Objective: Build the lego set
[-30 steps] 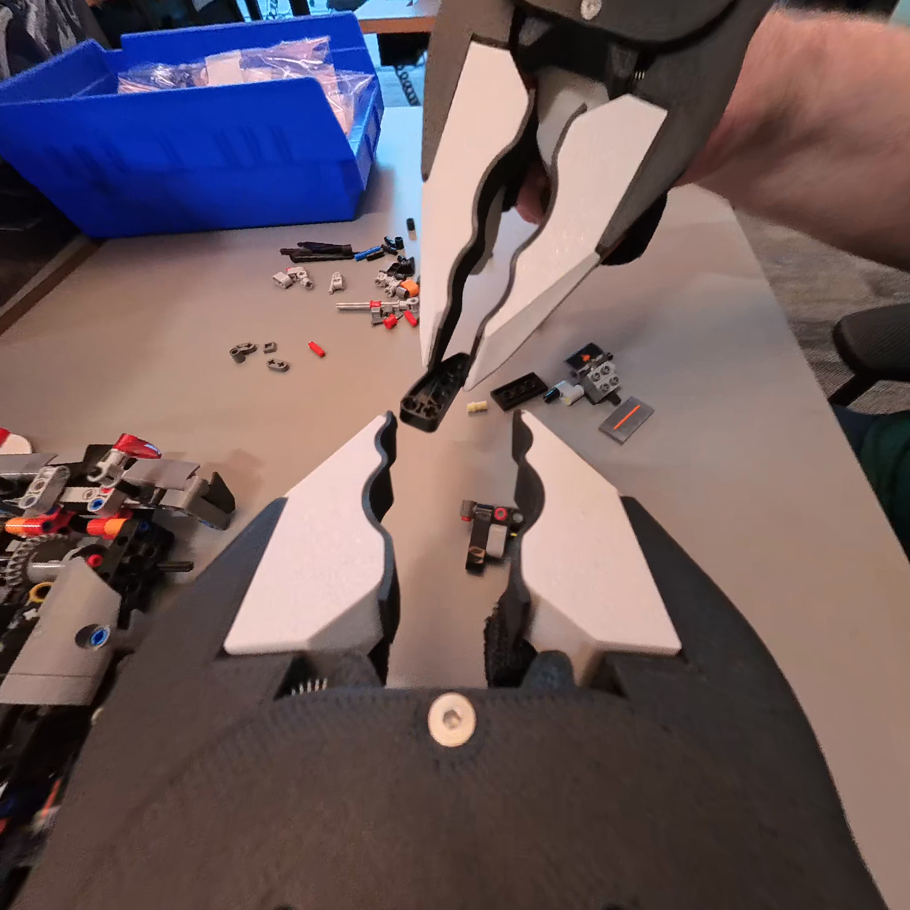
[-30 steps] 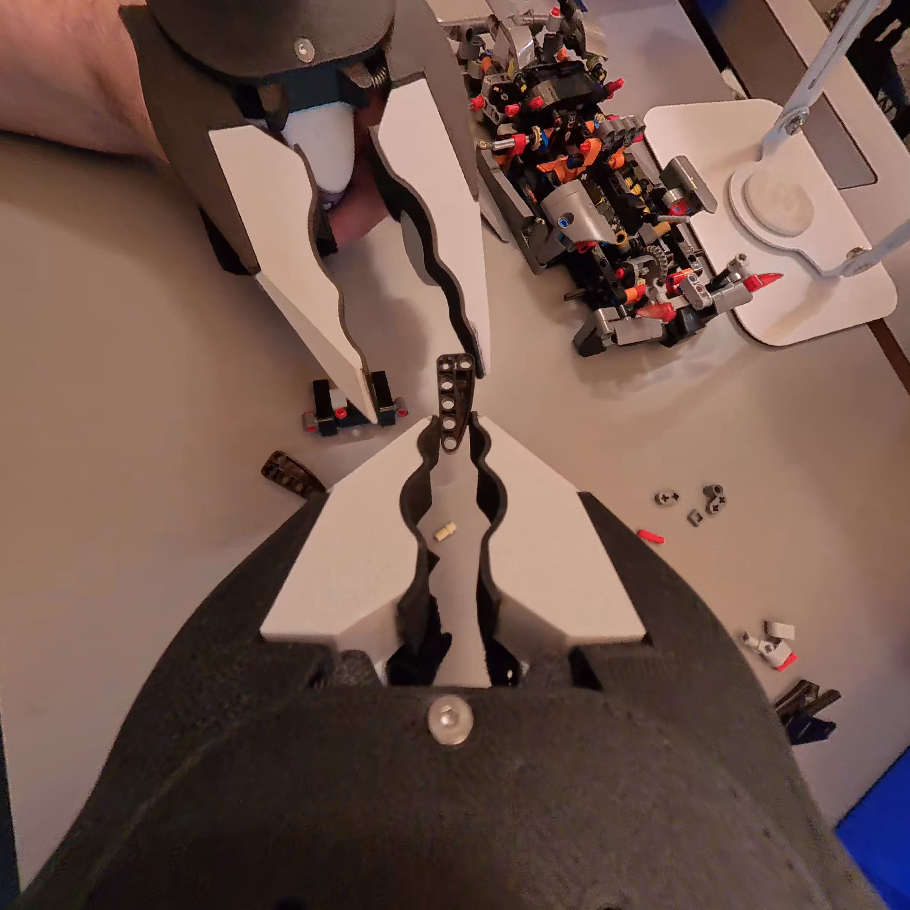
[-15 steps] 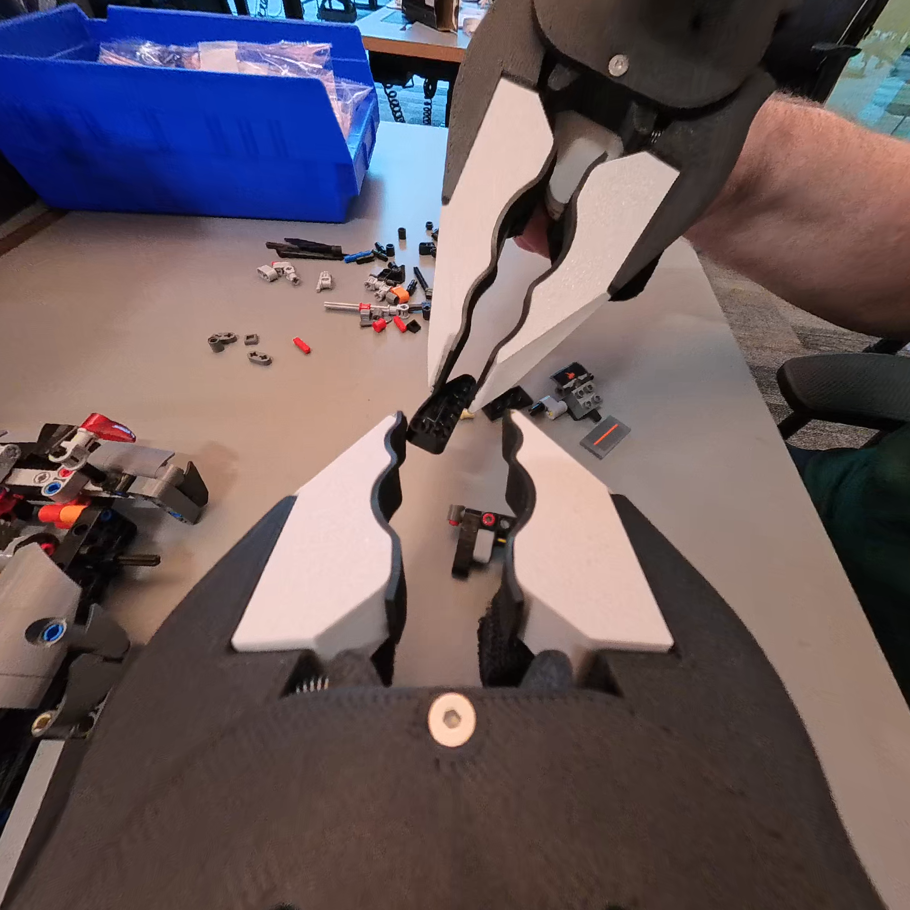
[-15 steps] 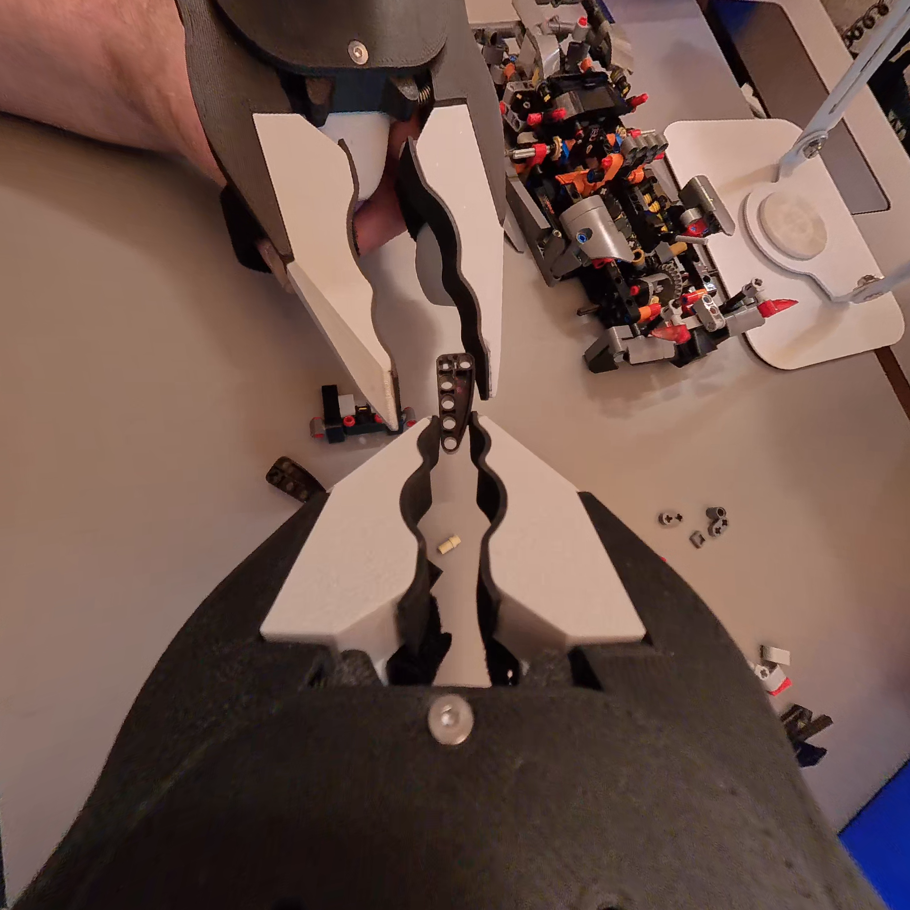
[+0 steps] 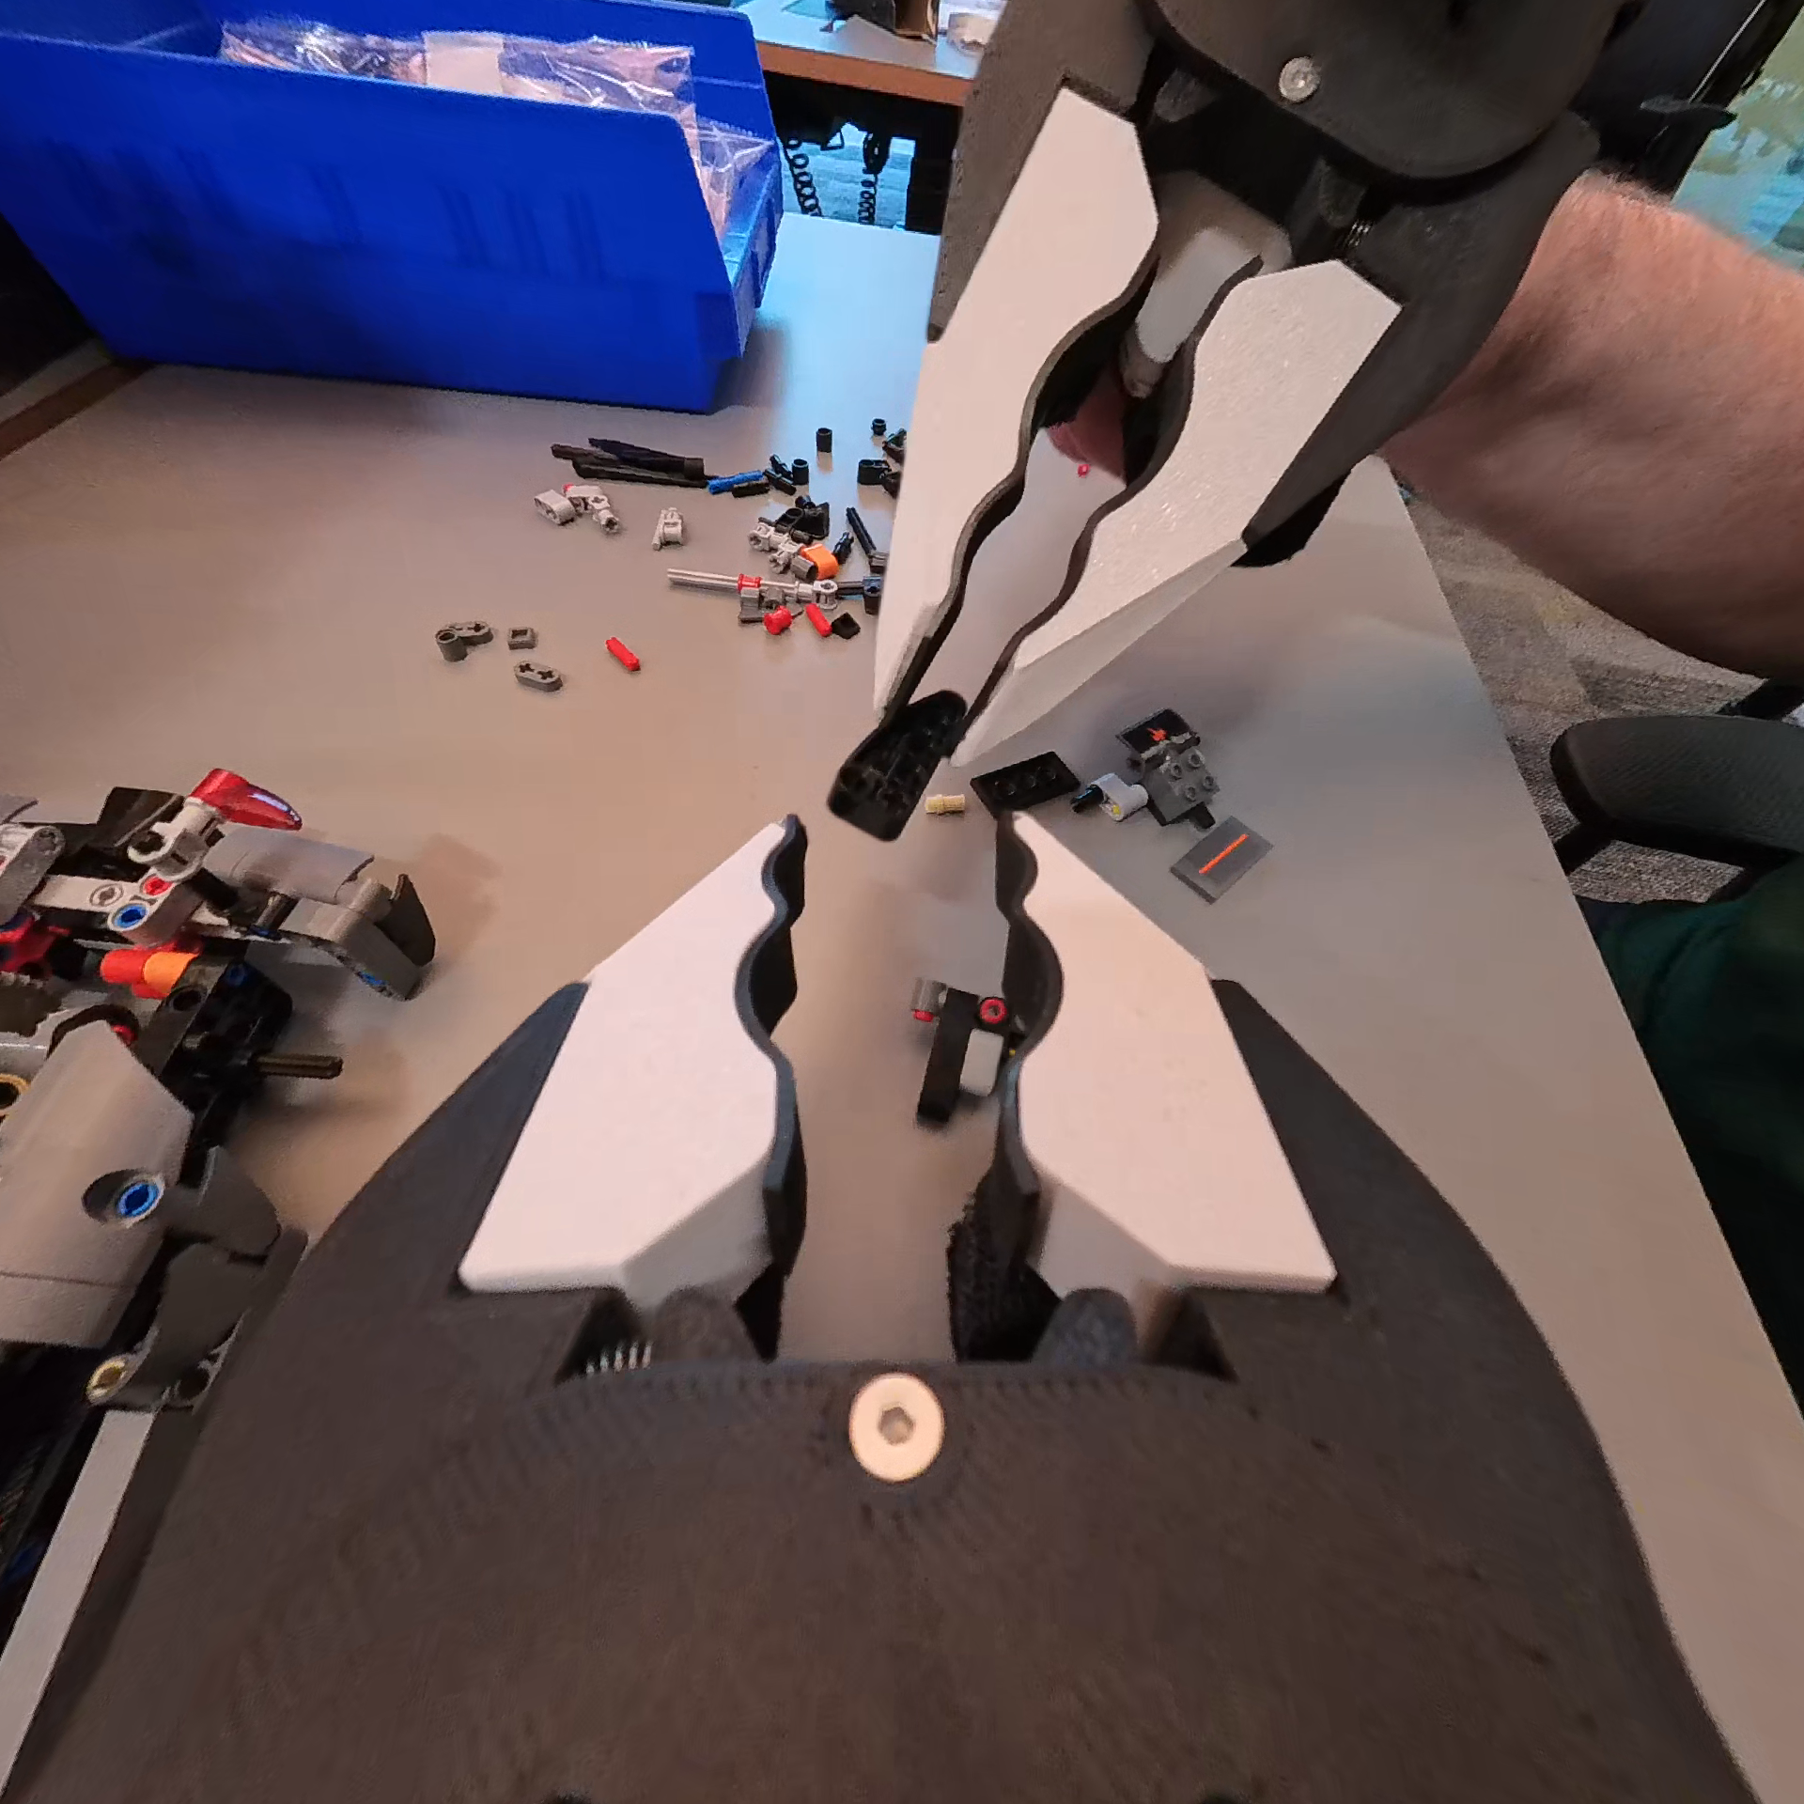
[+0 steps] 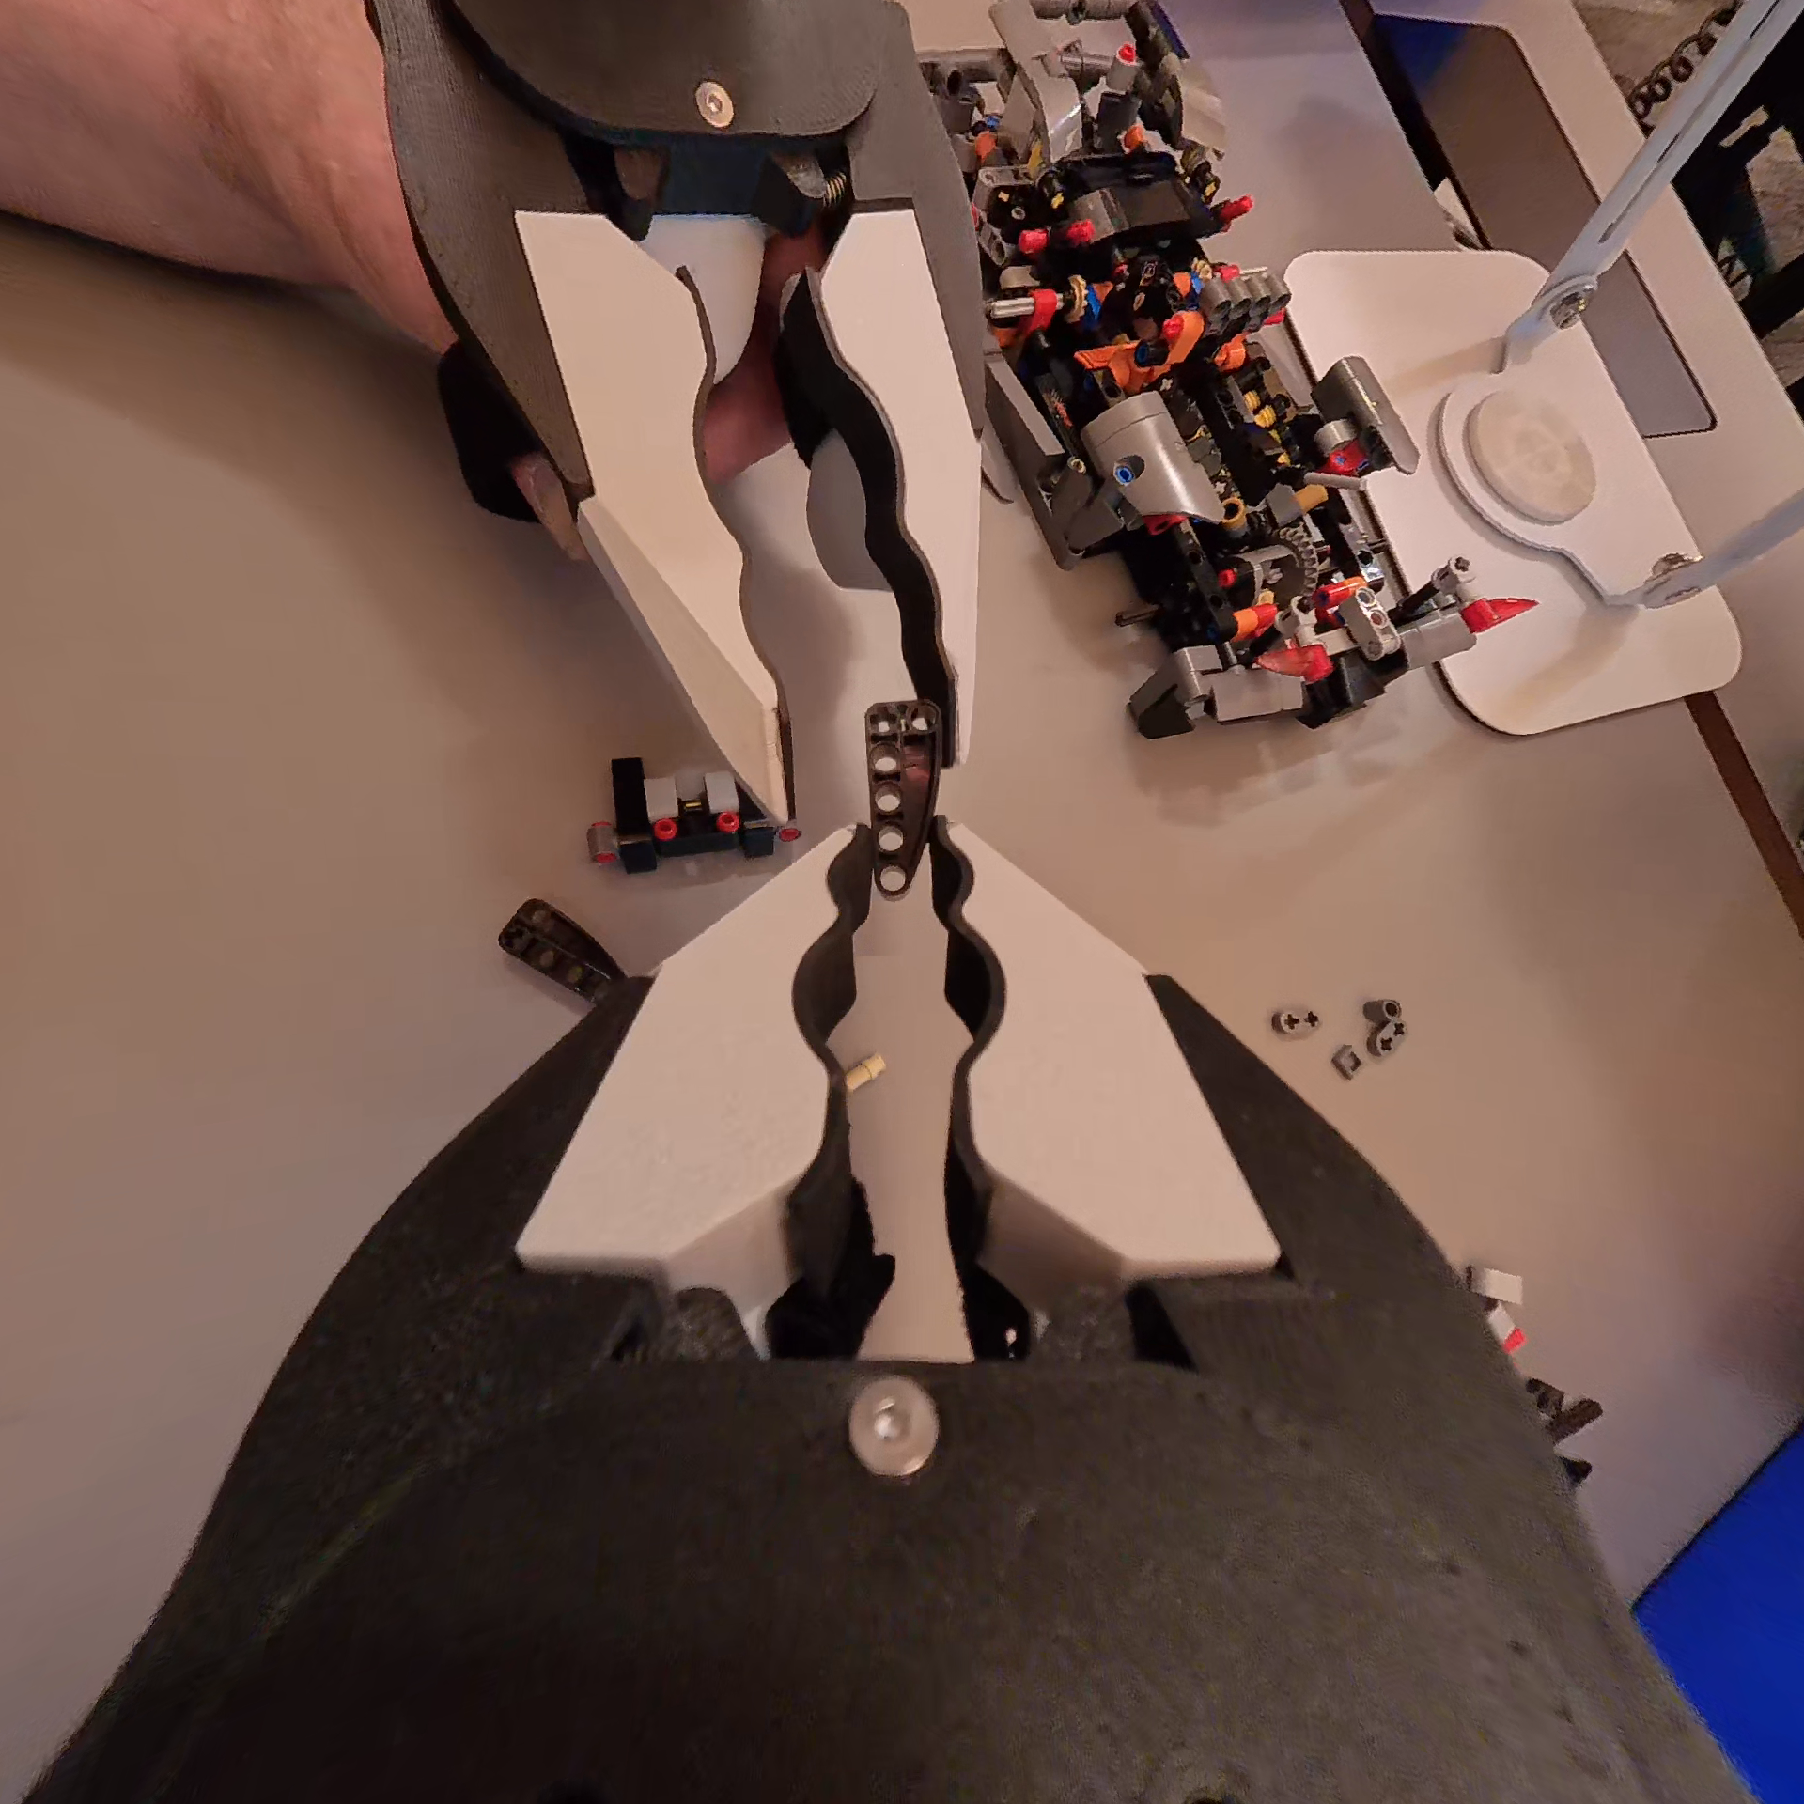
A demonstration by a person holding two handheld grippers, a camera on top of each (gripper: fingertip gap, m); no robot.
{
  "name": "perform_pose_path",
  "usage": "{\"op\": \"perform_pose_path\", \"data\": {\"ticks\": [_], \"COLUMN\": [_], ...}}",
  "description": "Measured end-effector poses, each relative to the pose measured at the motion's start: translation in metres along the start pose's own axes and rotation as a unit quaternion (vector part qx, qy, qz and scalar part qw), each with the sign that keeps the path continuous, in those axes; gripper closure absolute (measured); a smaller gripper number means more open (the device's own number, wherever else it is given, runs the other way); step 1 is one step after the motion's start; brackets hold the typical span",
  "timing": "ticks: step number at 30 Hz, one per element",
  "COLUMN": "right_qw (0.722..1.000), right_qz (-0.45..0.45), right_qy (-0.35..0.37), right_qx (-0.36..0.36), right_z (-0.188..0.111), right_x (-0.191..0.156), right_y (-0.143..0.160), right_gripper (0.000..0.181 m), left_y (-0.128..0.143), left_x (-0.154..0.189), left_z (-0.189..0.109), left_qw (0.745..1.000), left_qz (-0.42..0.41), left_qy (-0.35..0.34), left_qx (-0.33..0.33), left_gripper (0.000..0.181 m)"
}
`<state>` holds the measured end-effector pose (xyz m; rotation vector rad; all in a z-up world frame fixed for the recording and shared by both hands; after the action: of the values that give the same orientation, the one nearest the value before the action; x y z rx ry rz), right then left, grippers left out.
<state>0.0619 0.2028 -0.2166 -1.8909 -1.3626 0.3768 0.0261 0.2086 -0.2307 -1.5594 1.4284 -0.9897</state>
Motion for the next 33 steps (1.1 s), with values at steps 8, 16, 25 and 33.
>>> {"op": "perform_pose_path", "data": {"ticks": [8,16,25,33], "right_qw": [0.998,0.994,0.987,0.973], "right_qz": [0.038,0.088,0.13,0.2], "right_qy": [0.039,0.048,0.029,0.109], "right_qx": [-0.032,-0.051,-0.088,-0.031], "right_z": [-0.033,-0.047,-0.006,-0.071], "right_x": [0.013,0.01,0.011,0.057], "right_y": [0.036,0.073,0.093,0.108], "right_gripper": [0.171,0.171,0.165,0.163], "left_y": [0.004,0.012,0.013,0.014], "left_x": [-0.016,-0.012,-0.016,-0.017], "left_z": [-0.01,0.001,-0.001,-0.002], "left_qw": [0.999,0.999,0.998,0.998], "left_qz": [-0.017,-0.025,-0.033,-0.031], "left_qy": [-0.033,-0.02,-0.025,-0.028], "left_qx": [-0.012,-0.037,-0.036,-0.038], "left_gripper": [0.145,0.146,0.147,0.148]}}
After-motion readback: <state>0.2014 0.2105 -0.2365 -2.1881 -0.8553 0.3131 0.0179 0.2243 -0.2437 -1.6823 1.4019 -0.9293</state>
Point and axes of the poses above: each gripper's, where its closed fingertips meet, z out along the fingers, y out of its underside, x = y × z across the jaws, the point moved 2 cm from there along -z, back along the fingers, and after that the axes turned 3 degrees about z, right-handed, at the moved point
